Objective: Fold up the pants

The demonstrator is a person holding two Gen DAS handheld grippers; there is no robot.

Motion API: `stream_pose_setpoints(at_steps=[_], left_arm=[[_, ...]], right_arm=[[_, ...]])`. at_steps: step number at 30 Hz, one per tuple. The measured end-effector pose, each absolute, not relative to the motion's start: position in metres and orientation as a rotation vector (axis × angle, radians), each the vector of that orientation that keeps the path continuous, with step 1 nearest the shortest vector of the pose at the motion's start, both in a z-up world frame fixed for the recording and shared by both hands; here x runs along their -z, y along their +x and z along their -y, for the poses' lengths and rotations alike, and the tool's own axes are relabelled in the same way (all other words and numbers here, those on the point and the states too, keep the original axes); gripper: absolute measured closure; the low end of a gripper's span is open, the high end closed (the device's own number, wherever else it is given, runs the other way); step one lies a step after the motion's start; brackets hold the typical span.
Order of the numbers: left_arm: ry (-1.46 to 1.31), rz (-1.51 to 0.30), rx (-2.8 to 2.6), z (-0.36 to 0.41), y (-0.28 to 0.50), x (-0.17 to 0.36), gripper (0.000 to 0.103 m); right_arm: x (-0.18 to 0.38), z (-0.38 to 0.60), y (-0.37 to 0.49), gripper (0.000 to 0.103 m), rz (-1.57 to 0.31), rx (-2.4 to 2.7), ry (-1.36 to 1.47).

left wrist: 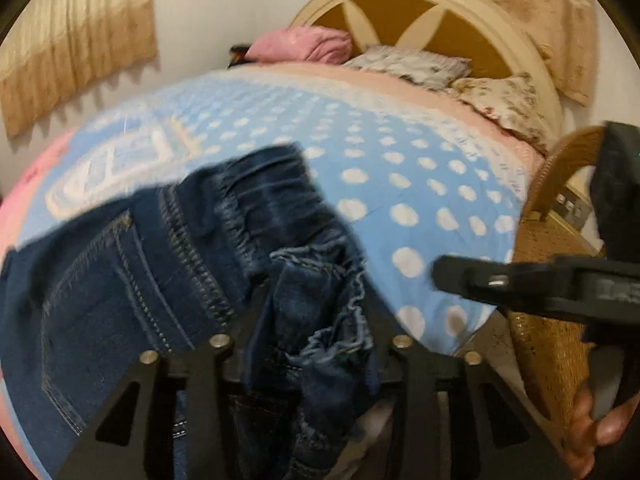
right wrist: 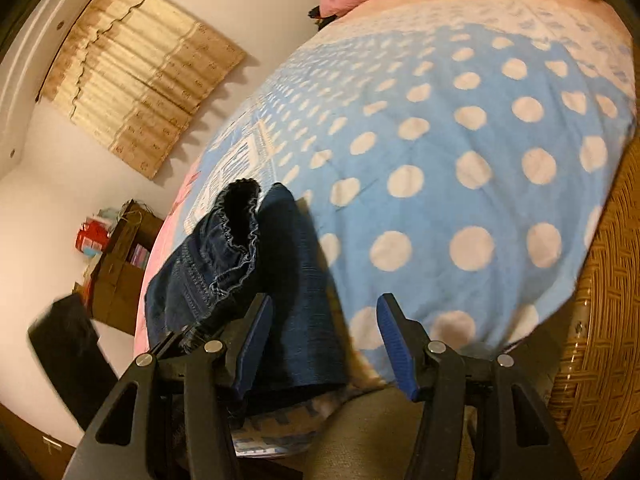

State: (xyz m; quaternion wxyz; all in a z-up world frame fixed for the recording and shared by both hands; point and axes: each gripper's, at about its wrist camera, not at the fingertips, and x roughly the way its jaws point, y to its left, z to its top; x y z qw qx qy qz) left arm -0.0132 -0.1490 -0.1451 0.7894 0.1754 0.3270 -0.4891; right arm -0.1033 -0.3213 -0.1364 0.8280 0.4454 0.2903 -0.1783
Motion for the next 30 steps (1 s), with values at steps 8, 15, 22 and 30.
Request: stream_pose_setpoints(at_steps=[8,15,22,30], left_arm=[[0.172,-0.731,1.096,0.124,-0.001,0.113,0.043],[0.033,-0.762,0.852,0.059,0.036,0.117,0.031],[0.013,-0.848,0.586,0.008,0.075,0.141,0.031],[0.124,-0.915,0.522,0.012,0.074,0.18,0.03]], right_arm=[[0.125,0.325,-0.098,0.046,-0.523,0.251,0.979],[0.084,0.318,-0.065,0.046,-0.532,0.206,0.824],[0.078,0.265,0.0,0.046,-0.712,0.127,0.533],[0.14,0.264,-0.009,0.037,-1.016,0.207,0.373]])
